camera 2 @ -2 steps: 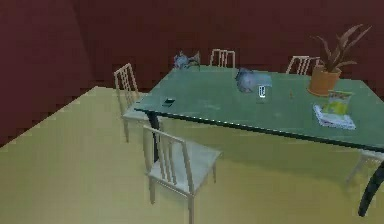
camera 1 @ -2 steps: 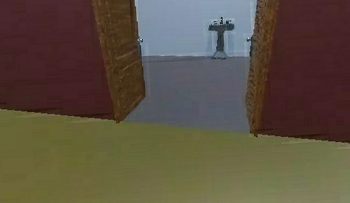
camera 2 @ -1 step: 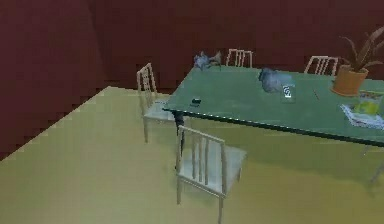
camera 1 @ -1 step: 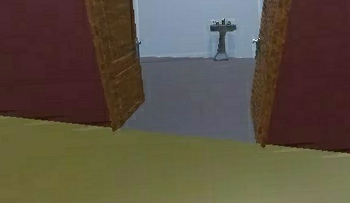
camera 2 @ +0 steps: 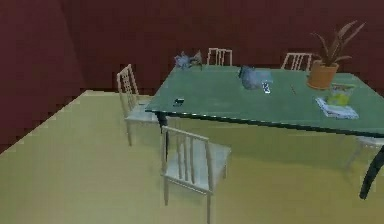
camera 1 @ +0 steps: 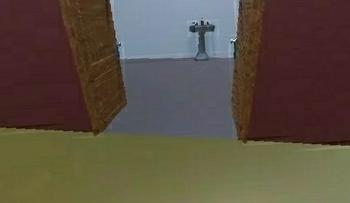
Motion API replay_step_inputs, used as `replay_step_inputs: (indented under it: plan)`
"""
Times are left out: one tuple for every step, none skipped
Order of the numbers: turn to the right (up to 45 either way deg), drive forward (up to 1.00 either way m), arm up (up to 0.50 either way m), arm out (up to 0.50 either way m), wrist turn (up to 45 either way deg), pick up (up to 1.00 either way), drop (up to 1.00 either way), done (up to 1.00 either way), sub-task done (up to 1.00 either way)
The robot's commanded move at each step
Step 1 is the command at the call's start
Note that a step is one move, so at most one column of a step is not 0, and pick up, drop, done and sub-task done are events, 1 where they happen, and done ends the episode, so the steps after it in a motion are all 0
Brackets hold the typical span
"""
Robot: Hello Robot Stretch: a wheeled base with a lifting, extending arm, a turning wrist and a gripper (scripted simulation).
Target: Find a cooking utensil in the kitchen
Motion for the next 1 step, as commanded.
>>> replay_step_inputs:
  plan:
    - [3.0, 0.00, 0.00, 0.00, 0.0, 0.00, 0.00, 0.00, 0.00]
